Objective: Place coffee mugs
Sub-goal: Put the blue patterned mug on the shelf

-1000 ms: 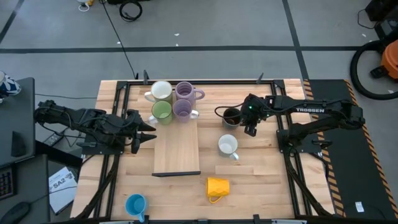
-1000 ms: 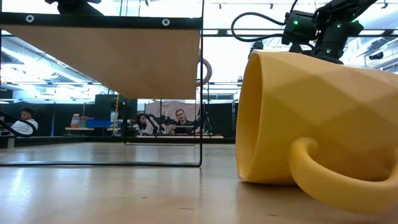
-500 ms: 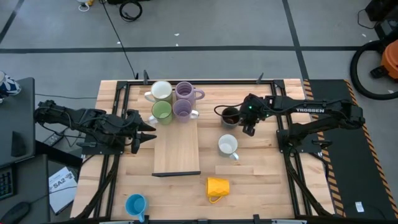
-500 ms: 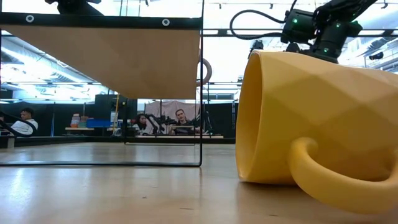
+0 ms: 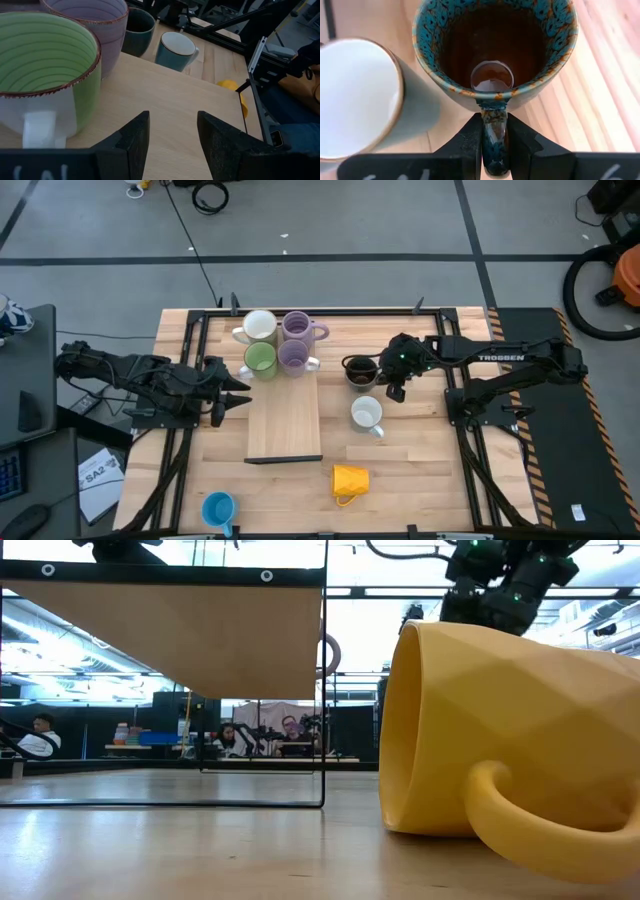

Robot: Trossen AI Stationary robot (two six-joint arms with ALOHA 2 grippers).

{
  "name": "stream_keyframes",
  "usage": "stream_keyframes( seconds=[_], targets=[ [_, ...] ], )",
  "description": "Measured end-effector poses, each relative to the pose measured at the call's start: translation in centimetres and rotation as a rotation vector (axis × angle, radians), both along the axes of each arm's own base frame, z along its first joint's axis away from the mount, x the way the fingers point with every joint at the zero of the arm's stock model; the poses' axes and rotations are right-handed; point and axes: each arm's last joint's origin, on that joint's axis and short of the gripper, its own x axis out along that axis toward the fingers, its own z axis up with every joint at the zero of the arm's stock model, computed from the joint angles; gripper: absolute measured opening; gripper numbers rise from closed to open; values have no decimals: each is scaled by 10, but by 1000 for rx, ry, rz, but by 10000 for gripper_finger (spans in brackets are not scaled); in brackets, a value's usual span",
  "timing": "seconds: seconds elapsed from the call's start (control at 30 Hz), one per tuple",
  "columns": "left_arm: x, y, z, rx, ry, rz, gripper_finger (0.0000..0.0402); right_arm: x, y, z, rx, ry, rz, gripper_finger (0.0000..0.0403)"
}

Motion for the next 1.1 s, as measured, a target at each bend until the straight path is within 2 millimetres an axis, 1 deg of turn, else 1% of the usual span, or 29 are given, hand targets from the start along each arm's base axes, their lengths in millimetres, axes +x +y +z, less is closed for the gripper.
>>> stream_keyframes(
  seconds=[0.27, 0.53, 0.7, 0.87, 1.1],
  targets=[
    [0, 0, 0, 0, 0, 1, 172, 9, 3, 27, -14, -82, 16, 67],
    [0, 0, 0, -1, 0, 1, 172, 14, 11, 59, -4, -145, 27, 67],
    [0, 0, 0, -1, 0, 1, 172, 16, 21, 80, 15, -186, 42, 67],
    [0, 0, 0, -1, 0, 1, 172, 18, 34, 95, 19, -231, 87, 67],
    [0, 0, 0, 1, 0, 0, 172, 21, 52, 105, 54, -286, 104, 67]
  ],
)
